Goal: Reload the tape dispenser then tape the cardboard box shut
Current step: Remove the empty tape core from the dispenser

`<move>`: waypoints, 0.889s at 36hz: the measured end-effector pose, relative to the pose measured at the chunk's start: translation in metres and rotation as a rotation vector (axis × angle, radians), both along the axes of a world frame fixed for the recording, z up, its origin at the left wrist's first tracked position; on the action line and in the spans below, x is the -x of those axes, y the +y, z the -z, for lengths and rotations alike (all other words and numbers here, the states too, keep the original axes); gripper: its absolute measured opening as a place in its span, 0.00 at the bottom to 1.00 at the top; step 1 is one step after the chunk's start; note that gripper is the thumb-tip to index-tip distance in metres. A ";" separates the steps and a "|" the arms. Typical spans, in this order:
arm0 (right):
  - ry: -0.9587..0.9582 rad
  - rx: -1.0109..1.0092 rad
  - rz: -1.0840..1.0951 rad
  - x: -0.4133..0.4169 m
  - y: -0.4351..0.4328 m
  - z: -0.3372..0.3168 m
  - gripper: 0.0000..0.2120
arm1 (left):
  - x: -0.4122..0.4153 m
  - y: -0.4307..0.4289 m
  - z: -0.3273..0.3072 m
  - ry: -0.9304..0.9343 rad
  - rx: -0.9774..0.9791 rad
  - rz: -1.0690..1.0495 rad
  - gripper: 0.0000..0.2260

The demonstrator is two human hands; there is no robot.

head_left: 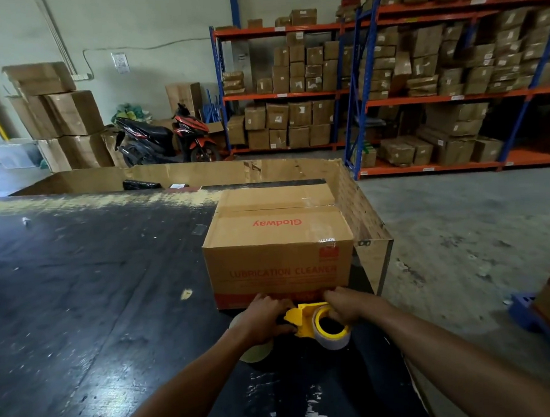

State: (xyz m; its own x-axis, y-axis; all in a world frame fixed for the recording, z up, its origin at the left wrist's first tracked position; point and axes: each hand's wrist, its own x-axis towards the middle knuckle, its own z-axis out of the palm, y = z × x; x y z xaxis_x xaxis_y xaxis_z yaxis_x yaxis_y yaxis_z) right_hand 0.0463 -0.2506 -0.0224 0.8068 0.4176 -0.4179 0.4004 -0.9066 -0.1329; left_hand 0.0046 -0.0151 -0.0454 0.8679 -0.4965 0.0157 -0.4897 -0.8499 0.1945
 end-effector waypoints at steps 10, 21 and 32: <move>0.058 -0.167 -0.020 -0.008 0.002 -0.107 0.11 | -0.003 0.017 -0.076 -0.343 0.291 0.158 0.13; -0.523 -0.174 -0.080 -0.017 0.025 -0.244 0.05 | -0.013 0.005 -0.157 -0.269 0.973 -0.323 0.25; -0.600 -0.211 -0.140 -0.010 0.045 -0.295 0.08 | -0.011 -0.045 -0.187 0.189 1.405 -0.123 0.14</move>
